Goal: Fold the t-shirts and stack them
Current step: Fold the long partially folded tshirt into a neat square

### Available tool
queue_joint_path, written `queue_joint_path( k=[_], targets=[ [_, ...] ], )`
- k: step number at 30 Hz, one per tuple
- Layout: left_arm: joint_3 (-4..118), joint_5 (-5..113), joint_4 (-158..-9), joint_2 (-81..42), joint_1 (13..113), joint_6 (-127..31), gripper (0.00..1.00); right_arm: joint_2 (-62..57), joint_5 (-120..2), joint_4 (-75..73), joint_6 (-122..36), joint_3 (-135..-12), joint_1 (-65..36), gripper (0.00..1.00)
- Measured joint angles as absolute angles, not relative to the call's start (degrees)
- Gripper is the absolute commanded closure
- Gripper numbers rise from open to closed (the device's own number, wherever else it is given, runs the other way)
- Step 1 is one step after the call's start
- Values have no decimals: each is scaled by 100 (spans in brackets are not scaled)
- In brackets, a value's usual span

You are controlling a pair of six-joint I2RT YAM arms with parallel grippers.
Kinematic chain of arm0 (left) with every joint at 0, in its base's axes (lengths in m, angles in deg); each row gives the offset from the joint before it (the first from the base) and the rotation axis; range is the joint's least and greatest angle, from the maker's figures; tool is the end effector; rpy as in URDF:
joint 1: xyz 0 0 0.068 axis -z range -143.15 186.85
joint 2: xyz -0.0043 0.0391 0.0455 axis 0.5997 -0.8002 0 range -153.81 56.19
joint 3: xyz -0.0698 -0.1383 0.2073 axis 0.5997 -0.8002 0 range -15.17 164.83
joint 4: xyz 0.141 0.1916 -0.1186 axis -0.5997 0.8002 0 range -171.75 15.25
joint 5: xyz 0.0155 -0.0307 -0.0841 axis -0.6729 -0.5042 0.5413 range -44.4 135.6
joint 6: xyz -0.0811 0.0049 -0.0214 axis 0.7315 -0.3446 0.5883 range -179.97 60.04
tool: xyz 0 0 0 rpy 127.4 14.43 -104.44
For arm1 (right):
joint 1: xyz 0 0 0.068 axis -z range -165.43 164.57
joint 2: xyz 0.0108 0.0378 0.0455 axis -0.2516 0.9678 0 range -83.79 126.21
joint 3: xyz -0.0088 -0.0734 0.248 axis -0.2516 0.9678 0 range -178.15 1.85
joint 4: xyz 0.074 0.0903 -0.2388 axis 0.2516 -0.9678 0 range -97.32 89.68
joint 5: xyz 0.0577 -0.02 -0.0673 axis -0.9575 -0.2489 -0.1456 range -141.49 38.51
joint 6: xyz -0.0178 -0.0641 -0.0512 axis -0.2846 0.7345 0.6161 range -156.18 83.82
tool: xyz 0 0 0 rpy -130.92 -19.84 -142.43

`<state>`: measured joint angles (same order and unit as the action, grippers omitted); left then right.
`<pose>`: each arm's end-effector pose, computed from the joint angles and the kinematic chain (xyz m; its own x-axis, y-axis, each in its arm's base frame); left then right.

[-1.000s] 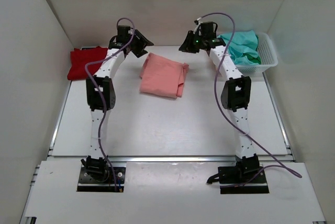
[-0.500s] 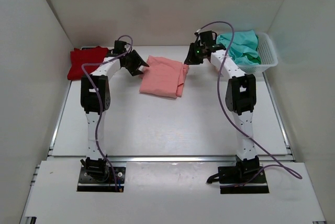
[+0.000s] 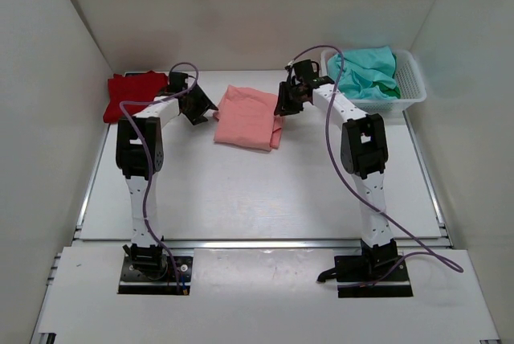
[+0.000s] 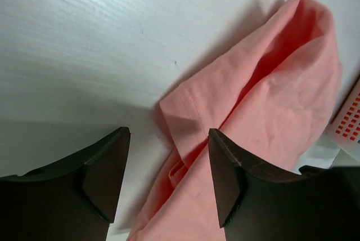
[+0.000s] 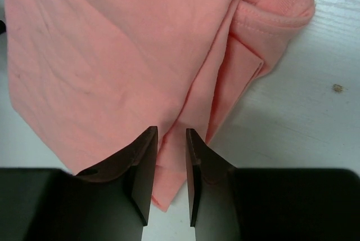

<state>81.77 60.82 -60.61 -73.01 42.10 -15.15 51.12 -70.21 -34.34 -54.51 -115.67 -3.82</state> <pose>0.5033 -0.0657 0.1079 -0.7392 -0.6150 -0.2744 -0.3903 0.7233 -0.5696 0.5067 0.1933 0.1605 -0.8579 0.0287 -0.5130 -0.2306 0.8707 0.4345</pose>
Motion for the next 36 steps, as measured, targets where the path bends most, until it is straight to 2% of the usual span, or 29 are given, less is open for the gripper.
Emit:
queue_joint_path(
  k=[9,17,20,25,31,33,35,36],
  targets=[
    [8509,5969,-6244,-7301,4173,-1517,34,5110,-6839,-3480,-5448,-11355,-411,72],
    [9025,6015,-6329,-7548,4243,-1580,41,5112,-6837,-3543,-5461,-11355,-402,71],
    [9023,6034,-6297,-7640,4328,-1604,47,5112,-6824,-3589,-5464,-11348,-402,71],
    [8896,6104,-6235,-7690,4495,-1650,51,5112,-6859,-3609,-5461,-11191,-400,74],
    [8791,6102,-6104,-7695,4632,-1768,51,5112,-7038,-3652,-5477,-11173,-398,83],
    [8780,6096,-6052,-7695,4648,-1838,57,5112,-7117,-3650,-5488,-11173,-400,94],
    [8721,6091,-6039,-7695,4663,-1869,77,5112,-7233,-3644,-5525,-11173,-411,100],
    [8678,6087,-6039,-7695,4665,-1882,81,5112,-7290,-3641,-5545,-11171,-411,100]
  ],
)
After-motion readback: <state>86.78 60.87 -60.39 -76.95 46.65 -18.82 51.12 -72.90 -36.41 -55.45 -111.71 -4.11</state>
